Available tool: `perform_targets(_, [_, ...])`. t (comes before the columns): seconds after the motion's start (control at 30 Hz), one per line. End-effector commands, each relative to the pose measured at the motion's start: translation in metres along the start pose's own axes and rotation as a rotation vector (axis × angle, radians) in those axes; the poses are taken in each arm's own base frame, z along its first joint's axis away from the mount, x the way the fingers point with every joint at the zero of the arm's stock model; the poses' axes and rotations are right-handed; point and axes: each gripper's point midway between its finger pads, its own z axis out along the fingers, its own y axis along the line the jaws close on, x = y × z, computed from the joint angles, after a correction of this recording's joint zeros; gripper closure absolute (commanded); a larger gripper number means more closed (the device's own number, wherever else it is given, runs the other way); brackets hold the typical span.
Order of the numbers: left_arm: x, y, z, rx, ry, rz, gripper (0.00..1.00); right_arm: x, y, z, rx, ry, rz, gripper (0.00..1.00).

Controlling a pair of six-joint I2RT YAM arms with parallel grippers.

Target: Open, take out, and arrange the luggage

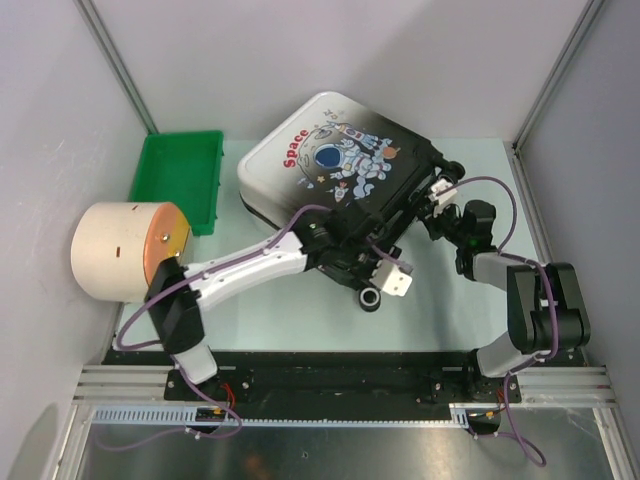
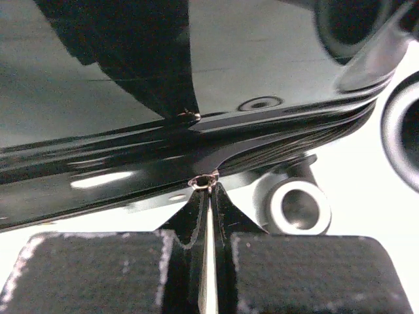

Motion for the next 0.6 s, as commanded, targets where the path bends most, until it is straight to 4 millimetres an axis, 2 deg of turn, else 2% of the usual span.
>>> perform_targets(0.0, [0.015,-0.092,-0.039,0.224,0.043,-0.070,1.00,-0.058,-0.085,-0.009,0.265,-0.193,-0.222,1.00])
perform_targets(0.03, [0.014,-0.095,-0.048,0.209,0.038,-0.067,1.00,-0.053,-0.086,-0.007,0.248,-0.193,-0.239,1.00])
perform_targets(0.07, [0.018,-0.106,-0.048,0.233,0.043,-0.076,1.00,-0.056,-0.094,-0.010,0.262,-0.216,-0.262,1.00])
perform_targets(0.13, [0.018,-0.115,-0.060,0.229,0.037,-0.070,1.00,-0.056,-0.099,-0.011,0.262,-0.230,-0.310,1.00])
perform_targets(0.17, [0.022,-0.125,-0.061,0.248,0.043,-0.066,1.00,-0.056,-0.104,-0.011,0.275,-0.247,-0.333,1.00])
perform_targets(0.33, [0.037,-0.155,-0.075,0.284,0.066,-0.049,1.00,-0.053,-0.142,-0.025,0.380,-0.315,-0.458,1.00])
perform_targets(0.37, [0.042,-0.163,-0.078,0.295,0.076,-0.037,1.00,-0.069,-0.146,-0.031,0.421,-0.379,-0.542,1.00])
perform_targets(0.4, [0.042,-0.167,-0.080,0.303,0.075,-0.030,1.00,-0.054,-0.149,-0.025,0.427,-0.372,-0.562,1.00])
perform_targets(0.43, [0.044,-0.171,-0.080,0.310,0.075,-0.026,1.00,-0.066,-0.153,-0.030,0.468,-0.426,-0.629,1.00])
perform_targets(0.47, [0.044,-0.176,-0.081,0.324,0.070,-0.024,1.00,-0.059,-0.155,-0.024,0.466,-0.404,-0.680,1.00])
perform_targets(0.57, [0.045,-0.183,-0.081,0.349,0.068,-0.020,1.00,-0.060,-0.165,-0.008,0.453,-0.428,-0.674,1.00])
